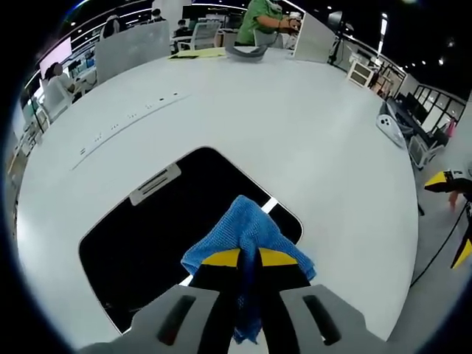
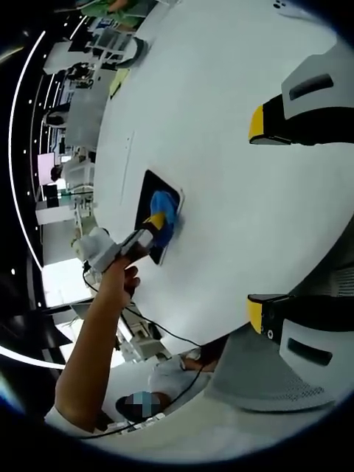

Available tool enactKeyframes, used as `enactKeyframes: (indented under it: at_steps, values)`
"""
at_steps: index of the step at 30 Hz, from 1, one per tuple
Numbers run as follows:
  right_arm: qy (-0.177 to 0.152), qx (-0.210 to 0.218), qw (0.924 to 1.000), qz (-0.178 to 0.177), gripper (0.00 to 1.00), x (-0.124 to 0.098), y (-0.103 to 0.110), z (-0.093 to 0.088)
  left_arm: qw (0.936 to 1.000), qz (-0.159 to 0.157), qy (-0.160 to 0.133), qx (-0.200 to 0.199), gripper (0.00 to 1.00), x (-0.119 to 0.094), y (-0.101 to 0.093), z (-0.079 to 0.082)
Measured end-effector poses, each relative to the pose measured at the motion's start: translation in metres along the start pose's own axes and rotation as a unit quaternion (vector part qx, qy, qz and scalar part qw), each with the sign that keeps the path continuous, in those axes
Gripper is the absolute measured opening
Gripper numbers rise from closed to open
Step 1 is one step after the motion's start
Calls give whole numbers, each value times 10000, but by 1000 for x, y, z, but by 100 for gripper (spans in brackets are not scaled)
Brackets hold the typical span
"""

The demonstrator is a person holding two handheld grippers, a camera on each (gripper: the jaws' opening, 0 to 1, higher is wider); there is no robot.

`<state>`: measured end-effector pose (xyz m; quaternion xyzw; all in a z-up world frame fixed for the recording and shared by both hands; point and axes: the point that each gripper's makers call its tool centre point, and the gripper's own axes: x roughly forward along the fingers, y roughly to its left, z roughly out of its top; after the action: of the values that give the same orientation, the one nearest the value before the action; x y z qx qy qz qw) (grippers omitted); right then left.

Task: Wipe the mirror surface with the cleaning cloth until all visible marks leave the cleaned area.

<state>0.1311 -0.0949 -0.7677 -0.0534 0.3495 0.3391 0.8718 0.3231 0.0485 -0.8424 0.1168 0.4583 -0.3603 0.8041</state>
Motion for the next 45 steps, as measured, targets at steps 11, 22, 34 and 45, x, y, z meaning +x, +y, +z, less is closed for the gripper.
enactKeyframes:
  at_steps: [11,22,34,45]
  values:
    - [14,13,10000,-13,82,1,-2,1,9999,36,55,78,6,2,5,4]
    - [28,26,10000,-5,82,3,-2,1,9999,36,59,121,6,2,8,6]
    - [43,58,10000,-17,82,2,-3,-3,9998,61,92,163,6,2,10,8]
    - [44,66,10000,-25,82,1,-2,-4,9998,66,111,177,6,3,12,9]
